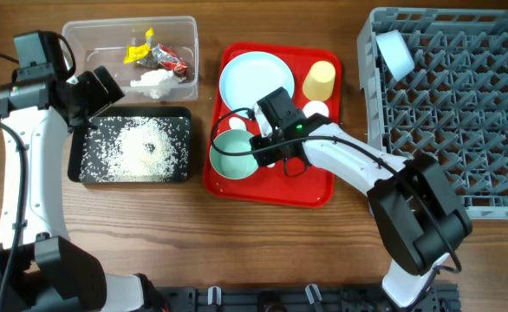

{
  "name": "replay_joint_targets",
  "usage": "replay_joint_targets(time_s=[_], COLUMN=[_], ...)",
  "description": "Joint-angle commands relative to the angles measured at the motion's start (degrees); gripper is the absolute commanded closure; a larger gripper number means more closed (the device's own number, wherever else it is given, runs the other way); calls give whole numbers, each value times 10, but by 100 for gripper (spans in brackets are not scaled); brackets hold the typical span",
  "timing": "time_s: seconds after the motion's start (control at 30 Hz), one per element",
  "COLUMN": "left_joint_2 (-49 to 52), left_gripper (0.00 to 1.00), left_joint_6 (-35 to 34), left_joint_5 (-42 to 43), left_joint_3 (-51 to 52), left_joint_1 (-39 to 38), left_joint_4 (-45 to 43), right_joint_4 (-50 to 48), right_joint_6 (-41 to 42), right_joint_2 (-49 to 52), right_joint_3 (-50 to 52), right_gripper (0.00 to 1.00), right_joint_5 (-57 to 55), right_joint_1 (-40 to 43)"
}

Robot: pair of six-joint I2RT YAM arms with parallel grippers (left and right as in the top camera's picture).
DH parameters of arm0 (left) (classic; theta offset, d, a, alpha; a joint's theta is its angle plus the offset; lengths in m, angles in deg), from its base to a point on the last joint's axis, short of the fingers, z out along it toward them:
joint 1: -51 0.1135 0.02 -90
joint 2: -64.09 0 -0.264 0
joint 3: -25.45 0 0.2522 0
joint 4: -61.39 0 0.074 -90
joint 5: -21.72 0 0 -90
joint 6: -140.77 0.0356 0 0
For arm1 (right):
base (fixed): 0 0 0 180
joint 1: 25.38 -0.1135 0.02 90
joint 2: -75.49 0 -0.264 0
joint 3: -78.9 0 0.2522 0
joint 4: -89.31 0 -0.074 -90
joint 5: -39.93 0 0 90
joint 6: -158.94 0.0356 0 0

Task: Sort waste into correct bins and load items into the dishwasher rack
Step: 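Grasp the green bowl on the red tray with the right gripper, then place the green bowl into the dishwasher rack with the right gripper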

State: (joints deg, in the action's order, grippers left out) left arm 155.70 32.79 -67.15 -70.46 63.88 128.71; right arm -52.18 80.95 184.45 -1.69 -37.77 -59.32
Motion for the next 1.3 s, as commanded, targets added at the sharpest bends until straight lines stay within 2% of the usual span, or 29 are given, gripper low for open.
replay_joint_targets(time_s=[0.0, 0.07, 0.27, 0.33, 0.43, 0.53, 0.63, 0.7, 0.73, 0.9, 1.1, 1.27], left_joint_2=[0, 0, 0, 0, 0, 0, 0, 0, 0, 0, 0, 0], left_gripper=[0, 0, 0, 0, 0, 0, 0, 0, 0, 0, 0, 0], left_joint_6=[-5, -5, -5, -5, -5, -5, -5, -5, -5, -5, -5, -5], left_joint_5=[-3, -3, -3, -3, -3, -3, -3, -3, -3, -3, -3, -3], left_joint_3=[-4, -4, -4, -4, -4, -4, -4, -4, -4, -4, -4, -4], left_joint_1=[2, 2, 2, 2, 2, 2, 2, 2, 2, 2, 2, 2], left_joint_4=[-2, -2, -2, -2, -2, -2, -2, -2, -2, -2, -2, -2], right_joint_4=[0, 18, 103, 107, 85, 75, -111, -141, -140, -111, -105, -105], right_joint_6=[0, 0, -16, -19, -122, -203, -418, -498, -511, -501, -426, -404], right_joint_2=[-2, -28, -172, -244, -269, -266, -247, -230, -220, -184, -179, -165], right_joint_3=[1, -4, -31, -31, -31, -30, -30, -30, -29, 12, 91, 99], right_gripper=[83, 96, 96, 96, 96, 95, 96, 96, 96, 96, 96, 96], right_joint_5=[-27, -63, -245, -391, -643, -769, -750, -751, -760, -770, -767, -764], right_joint_1=[0, 1, 1, 1, 23, 90, 207, 246, 260, 281, 280, 280])
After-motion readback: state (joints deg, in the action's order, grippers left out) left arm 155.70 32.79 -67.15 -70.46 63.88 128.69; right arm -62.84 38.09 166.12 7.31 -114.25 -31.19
